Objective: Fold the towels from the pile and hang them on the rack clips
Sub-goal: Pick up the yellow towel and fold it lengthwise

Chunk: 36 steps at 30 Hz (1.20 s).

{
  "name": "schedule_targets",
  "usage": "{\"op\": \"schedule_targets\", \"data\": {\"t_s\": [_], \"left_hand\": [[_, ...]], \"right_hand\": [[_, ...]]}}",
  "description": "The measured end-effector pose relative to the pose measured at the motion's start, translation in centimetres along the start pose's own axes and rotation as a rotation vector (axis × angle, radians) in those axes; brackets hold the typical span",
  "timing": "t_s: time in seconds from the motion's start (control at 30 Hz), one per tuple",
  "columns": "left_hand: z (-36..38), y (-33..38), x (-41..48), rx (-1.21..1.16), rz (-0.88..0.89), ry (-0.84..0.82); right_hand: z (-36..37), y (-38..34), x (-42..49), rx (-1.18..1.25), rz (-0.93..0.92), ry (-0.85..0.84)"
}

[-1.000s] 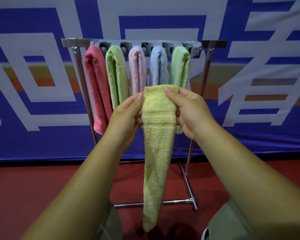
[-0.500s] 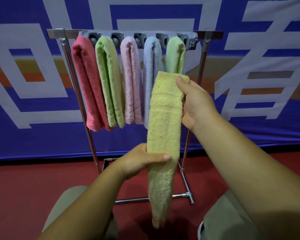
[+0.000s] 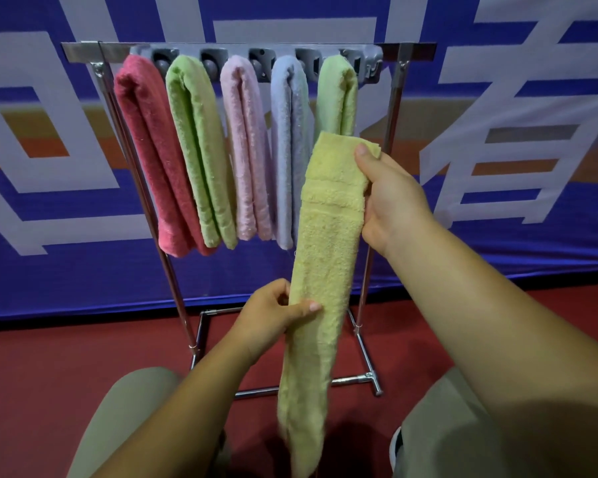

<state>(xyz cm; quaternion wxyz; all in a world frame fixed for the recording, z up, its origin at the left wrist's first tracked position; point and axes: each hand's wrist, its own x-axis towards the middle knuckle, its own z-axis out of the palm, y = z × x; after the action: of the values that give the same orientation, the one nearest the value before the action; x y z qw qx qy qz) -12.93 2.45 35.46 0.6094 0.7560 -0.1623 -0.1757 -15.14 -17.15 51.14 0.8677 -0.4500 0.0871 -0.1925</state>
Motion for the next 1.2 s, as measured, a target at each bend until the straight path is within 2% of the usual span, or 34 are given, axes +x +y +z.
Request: {"op": "schedule_targets", "data": {"t_s": [0.13,0.2,0.37,0.57,0.77,0.83,0.97,1.2], "left_hand": [[0.4,-0.2,0.4,0.032,-0.013,0.149],[0.5,-0.5,0.5,0.048,-0.006,0.161],[1.2,-0.3,0.5,-0.118,0.027,-0.015],[1.5,-0.2,0.6,-0.091,0.092,-0.23],[1.6,-0.2,0.8,-0.013,0.122,-0.246],[1.7,-0.4,1.2,0.018,0.155,-0.194],[2.0,-1.3,2.8,0.273,0.283,0.074],[1.3,0.5,3.0,0.641,0.447,0.419]], "right_hand": [[0.8,0.0,-0.4,-0.008,-0.042,-0.026],[1.1,0.1,-0.4,-0.003,-0.057,-0.033],[1.8,0.2,-0.3,0.008,-0.054,-0.046],[2.2,0.1,-0.2,0.018,-0.038,-0.052],[2.1,-0.7,-0.3,0.008,-0.037,-0.081],[2.1,-0.8,-0.3,0.016,-0.04,-0.089],[2.6,-1.0,-0.3,0.03,-0.039,-0.1],[3.2,-1.7,0.0,0.045,-0.068,-0.104]]}}
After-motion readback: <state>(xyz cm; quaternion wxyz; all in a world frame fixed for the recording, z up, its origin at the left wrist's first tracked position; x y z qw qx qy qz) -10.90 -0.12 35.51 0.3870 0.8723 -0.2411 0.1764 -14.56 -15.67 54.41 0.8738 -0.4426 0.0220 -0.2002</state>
